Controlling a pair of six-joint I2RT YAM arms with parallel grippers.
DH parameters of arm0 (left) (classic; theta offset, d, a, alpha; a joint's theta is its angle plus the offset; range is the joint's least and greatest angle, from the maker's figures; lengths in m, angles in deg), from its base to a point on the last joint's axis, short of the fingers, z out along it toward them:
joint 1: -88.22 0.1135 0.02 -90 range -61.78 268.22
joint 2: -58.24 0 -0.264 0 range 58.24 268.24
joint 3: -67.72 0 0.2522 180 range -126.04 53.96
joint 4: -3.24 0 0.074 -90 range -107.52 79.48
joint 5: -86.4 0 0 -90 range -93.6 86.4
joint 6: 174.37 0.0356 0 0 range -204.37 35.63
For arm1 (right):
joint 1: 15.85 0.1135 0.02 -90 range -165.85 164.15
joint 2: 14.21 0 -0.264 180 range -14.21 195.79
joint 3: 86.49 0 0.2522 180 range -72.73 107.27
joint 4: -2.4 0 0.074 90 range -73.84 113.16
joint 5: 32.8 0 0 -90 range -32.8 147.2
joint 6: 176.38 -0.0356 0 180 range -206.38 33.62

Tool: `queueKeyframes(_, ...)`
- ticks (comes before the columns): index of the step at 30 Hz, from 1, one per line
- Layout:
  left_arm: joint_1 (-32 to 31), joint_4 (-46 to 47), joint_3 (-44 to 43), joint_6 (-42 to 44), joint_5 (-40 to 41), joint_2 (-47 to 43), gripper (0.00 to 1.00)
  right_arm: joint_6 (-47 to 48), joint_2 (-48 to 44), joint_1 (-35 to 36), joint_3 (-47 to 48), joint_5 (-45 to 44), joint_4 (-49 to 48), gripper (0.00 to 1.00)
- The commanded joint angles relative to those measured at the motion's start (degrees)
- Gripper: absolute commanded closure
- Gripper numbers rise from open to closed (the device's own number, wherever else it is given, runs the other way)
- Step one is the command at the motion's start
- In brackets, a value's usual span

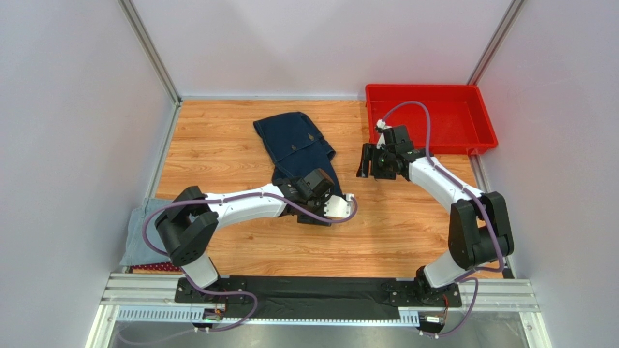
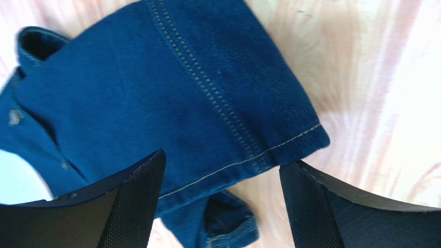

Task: Fold and stack the skirts
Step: Flatten out the skirt at the center of the board.

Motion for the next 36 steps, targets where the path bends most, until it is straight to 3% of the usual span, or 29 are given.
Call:
queueKeyframes(1,-0.1,3.7,-1.2,3.7,3.2,1.6,0.16,-0.1,-1.1,0.0,-0.3,1.3,-2.6,0.34)
queueKeyframes(5,-0.1,5.2,-0.6,4.1,3.3,3.1,0.27,-0.5,-0.4,0.0,-0.3,1.9,-3.3,0.35)
queueKeyframes(8,-0.1,7.1,-1.1,2.8,2.1,3.0,0.58,-0.5,-0.2,-0.1,-0.6,1.9,-3.5,0.35)
queueKeyframes(9,-0.1,7.5,-1.5,2.7,1.9,2.3,0.83,-0.5,-0.2,-0.5,-0.7,1.9,-3.5,0.35)
queueKeyframes(10,-0.1,8.0,-2.9,2.7,2.4,1.9,1.00,-0.8,-0.4,-0.7,-0.8,2.0,-3.6,0.35)
queueKeyframes(12,0.1,7.6,-6.3,2.8,5.4,1.3,1.00,-1.0,-0.9,-1.2,-1.0,2.2,-3.6,0.35)
queueKeyframes(14,3.6,1.4,-20.9,-0.8,4.6,1.4,1.00,-1.2,-1.9,-1.7,-0.9,2.1,-3.7,0.35)
queueKeyframes(15,3.6,-1.5,-21.0,-2.4,3.4,1.4,1.00,-1.2,-2.3,-1.8,-0.9,2.1,-3.7,0.35)
queueKeyframes(16,6.3,-4.3,-29.8,-4.4,2.1,1.4,1.00,-1.6,-2.7,-1.9,-0.8,2.0,-3.7,0.35)
queueKeyframes(19,11.4,-13.6,-44.9,-8.5,-2.7,0.2,1.00,-1.7,-4.3,-2.3,-0.9,1.8,-3.7,0.35)
queueKeyframes(22,15.6,-19.3,-50.7,-9.3,-4.8,-3.6,1.00,-1.6,-5.5,-2.5,-0.7,1.6,-3.4,0.35)
queueKeyframes(26,22.4,-22.9,-46.3,-10.3,-8.1,-10.0,1.00,-1.5,-7.0,-2.5,-0.2,1.3,-3.1,0.35)
queueKeyframes(29,31.4,-23.5,-39.0,-12.4,-12.1,-16.5,1.00,-1.5,-8.2,-2.5,0.1,1.2,-2.8,0.35)
queueKeyframes(33,43.5,-20.1,-18.3,-9.3,-14.6,-23.1,1.00,-0.7,-8.4,0.3,0.4,1.3,-2.0,0.41)
queueKeyframes(36,47.4,-16.7,-3.6,-5.6,-15.1,-26.6,1.00,-0.3,-6.1,6.7,1.1,1.7,-2.1,0.40)
